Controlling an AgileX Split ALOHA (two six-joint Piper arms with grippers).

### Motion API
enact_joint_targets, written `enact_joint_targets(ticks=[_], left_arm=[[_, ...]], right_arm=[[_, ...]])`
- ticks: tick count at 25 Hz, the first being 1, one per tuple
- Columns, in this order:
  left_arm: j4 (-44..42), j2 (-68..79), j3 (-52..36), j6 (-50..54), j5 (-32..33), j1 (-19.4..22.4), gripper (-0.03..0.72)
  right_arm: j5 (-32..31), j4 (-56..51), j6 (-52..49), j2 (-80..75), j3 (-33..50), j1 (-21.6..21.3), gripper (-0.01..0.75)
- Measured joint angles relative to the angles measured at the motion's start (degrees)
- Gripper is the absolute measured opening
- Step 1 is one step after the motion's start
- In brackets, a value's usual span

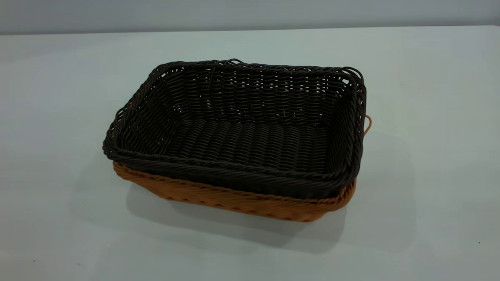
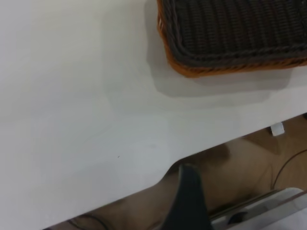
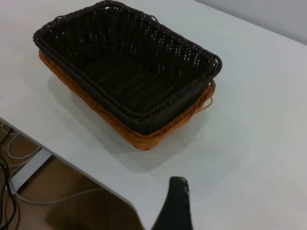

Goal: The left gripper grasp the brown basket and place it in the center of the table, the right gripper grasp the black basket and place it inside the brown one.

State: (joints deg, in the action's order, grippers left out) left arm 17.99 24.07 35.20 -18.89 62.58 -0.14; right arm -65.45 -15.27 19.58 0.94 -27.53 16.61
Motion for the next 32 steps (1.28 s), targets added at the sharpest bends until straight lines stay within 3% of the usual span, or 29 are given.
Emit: enact_joint_targets(ticks=[7, 16, 32], left_arm=[[-3.0, -10.3, -5.4, 2.2, 0.7, 0.0, 0.545], [-15.7, -16.7, -7.3, 18.4, 0.8, 0.0, 0.545], [-18.0, -18.4, -7.3, 18.9, 0.8, 0.0, 0.545]], right_arm=[[0.0, 0.0, 0.0, 0.0, 0.0, 0.0, 0.594], [0.0, 0.0, 0.0, 0.0, 0.0, 0.0, 0.594], [0.0, 0.0, 0.0, 0.0, 0.0, 0.0, 0.594]])
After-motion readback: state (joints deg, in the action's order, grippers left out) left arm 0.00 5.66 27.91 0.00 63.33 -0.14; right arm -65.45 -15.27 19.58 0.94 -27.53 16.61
